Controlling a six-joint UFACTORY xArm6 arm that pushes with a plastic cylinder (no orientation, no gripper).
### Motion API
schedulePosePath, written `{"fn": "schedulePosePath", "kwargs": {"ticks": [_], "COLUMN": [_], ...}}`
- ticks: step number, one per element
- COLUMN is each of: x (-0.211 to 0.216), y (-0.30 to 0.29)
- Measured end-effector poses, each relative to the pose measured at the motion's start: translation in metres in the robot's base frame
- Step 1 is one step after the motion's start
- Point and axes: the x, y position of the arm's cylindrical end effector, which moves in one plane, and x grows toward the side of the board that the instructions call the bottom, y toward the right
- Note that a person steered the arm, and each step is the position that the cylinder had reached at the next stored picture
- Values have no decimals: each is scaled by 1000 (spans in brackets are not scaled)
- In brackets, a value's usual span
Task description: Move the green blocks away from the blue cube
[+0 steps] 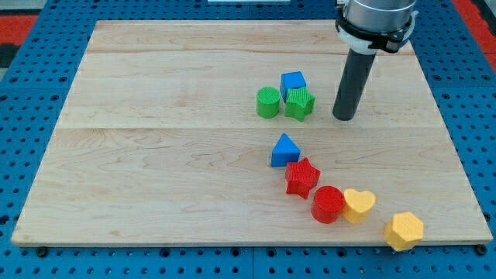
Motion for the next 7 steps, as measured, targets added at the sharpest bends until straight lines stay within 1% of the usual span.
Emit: {"fn": "schedulePosePath", "kwargs": {"ticks": [2,3,4,5,6,7], "x": [-10,-10,-10,10,10,-7], "y": [-82,-147,-195,-186,-140,-105]}}
